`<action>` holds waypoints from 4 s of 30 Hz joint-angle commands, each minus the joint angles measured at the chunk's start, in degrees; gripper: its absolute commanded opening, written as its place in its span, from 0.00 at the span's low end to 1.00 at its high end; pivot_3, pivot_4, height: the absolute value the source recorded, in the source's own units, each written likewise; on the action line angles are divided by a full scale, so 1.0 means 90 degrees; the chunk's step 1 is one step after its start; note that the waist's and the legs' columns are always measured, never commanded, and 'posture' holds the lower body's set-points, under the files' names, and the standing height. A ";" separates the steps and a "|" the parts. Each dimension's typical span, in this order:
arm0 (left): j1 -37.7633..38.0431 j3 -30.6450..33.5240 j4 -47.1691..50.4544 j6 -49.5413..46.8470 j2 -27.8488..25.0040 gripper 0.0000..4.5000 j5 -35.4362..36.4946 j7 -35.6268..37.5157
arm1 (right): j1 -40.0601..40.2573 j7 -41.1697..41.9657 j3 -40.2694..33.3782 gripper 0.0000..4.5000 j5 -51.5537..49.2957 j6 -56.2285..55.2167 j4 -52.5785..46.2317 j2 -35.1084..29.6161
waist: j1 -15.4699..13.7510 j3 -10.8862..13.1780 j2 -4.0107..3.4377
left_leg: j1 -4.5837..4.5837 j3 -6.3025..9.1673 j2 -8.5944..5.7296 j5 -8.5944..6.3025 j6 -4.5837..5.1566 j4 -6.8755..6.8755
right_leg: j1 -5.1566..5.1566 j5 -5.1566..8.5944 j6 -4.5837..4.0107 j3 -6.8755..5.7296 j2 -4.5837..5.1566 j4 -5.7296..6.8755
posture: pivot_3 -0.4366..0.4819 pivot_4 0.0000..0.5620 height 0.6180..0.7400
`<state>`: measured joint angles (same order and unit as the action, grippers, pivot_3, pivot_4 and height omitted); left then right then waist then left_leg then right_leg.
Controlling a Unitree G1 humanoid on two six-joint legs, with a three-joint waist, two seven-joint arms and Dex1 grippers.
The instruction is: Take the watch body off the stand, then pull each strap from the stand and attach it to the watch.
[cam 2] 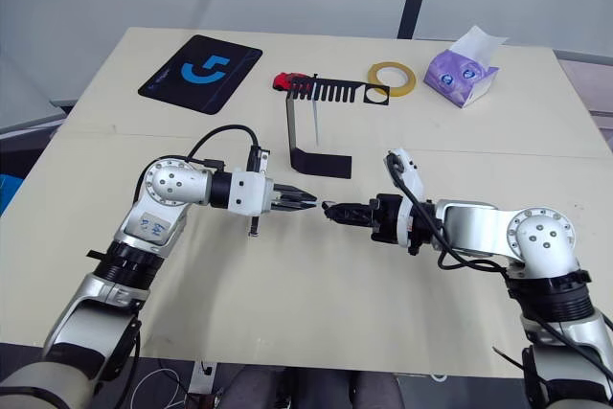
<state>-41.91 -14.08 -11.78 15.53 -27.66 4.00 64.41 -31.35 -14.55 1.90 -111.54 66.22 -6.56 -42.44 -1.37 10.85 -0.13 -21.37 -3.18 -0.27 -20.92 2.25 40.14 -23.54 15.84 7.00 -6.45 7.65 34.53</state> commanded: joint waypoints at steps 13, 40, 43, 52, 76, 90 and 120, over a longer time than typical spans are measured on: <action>-0.0031 0.0011 0.0168 0.0064 0.0017 0.00 -0.0001 -0.0072 | -0.0113 0.0050 -0.0236 0.33 -0.0162 -0.0044 -0.0151 -0.0004 | 0.0001 0.0000 0.0000 | 0.0000 0.0000 0.0000 0.0000 0.0000 0.0000 | 0.0000 0.0000 0.0000 0.0000 0.0000 0.0000 | 0.48 0.27 0.98; -0.0078 0.0010 0.0109 0.0101 0.0015 0.00 -0.0027 -0.0075 | -0.0127 0.0032 -0.0273 0.33 -0.0162 -0.0076 -0.0128 0.0023 | 0.0000 0.0000 0.0000 | 0.0000 0.0000 0.0000 0.0000 0.0000 0.0000 | 0.0000 0.0000 0.0000 0.0000 0.0000 0.0000 | 0.48 0.27 0.98; -0.0085 0.0009 0.0100 0.0105 0.0018 0.00 -0.0029 -0.0076 | -0.0131 0.0029 -0.0273 0.33 -0.0162 -0.0077 -0.0126 0.0023 | 0.0000 0.0000 0.0000 | 0.0000 0.0000 0.0000 0.0000 0.0000 0.0000 | 0.0000 0.0000 0.0000 0.0000 0.0000 0.0000 | 0.48 0.27 0.98; -0.0098 0.0000 0.0067 0.0125 0.0031 0.00 -0.0047 -0.0105 | -0.0147 0.0040 -0.0258 0.33 -0.0162 -0.0072 -0.0152 0.0028 | 0.0001 0.0000 0.0000 | 0.0000 0.0000 0.0000 0.0000 0.0000 0.0000 | 0.0000 0.0000 0.0000 0.0000 0.0000 0.0000 | 0.48 0.27 0.98; -0.0104 -0.0010 0.0102 0.0097 0.0093 0.00 -0.0088 -0.0174 | -0.0179 0.0061 -0.0193 0.33 -0.0162 -0.0040 -0.0178 -0.0012 | -0.0001 0.0000 0.0000 | 0.0000 0.0000 0.0000 0.0000 0.0000 0.0000 | 0.0000 0.0000 0.0000 0.0000 0.0000 0.0000 | 0.48 0.27 0.98; -0.0143 -0.0012 0.0014 0.0140 0.0099 0.00 -0.0133 -0.0176 | -0.0192 0.0106 -0.0147 0.33 -0.0162 -0.0019 -0.0345 -0.0067 | 0.0000 0.0000 0.0000 | 0.0000 0.0000 0.0000 0.0000 0.0000 0.0000 | 0.0000 0.0000 0.0000 -0.0001 0.0000 0.0000 | 0.48 0.27 0.98; -0.0270 -0.0053 -0.0115 0.0086 0.0255 0.00 -0.0252 -0.0235 | -0.0301 0.0081 0.0059 0.33 -0.0162 -0.0107 -0.0479 -0.0317 | 0.0000 0.0000 0.0000 | -0.0001 0.0000 0.0000 0.0000 0.0001 0.0000 | 0.0000 0.0000 0.0000 -0.0001 0.0000 0.0000 | 0.48 0.27 0.98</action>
<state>-43.62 -14.54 -14.33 16.17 -25.58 1.70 63.04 -32.92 -13.96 2.44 -111.55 66.08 -8.89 -44.53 -1.37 10.86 -0.13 -21.38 -3.18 -0.27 -20.91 2.26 40.14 -23.54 15.84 7.01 -6.47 7.65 34.53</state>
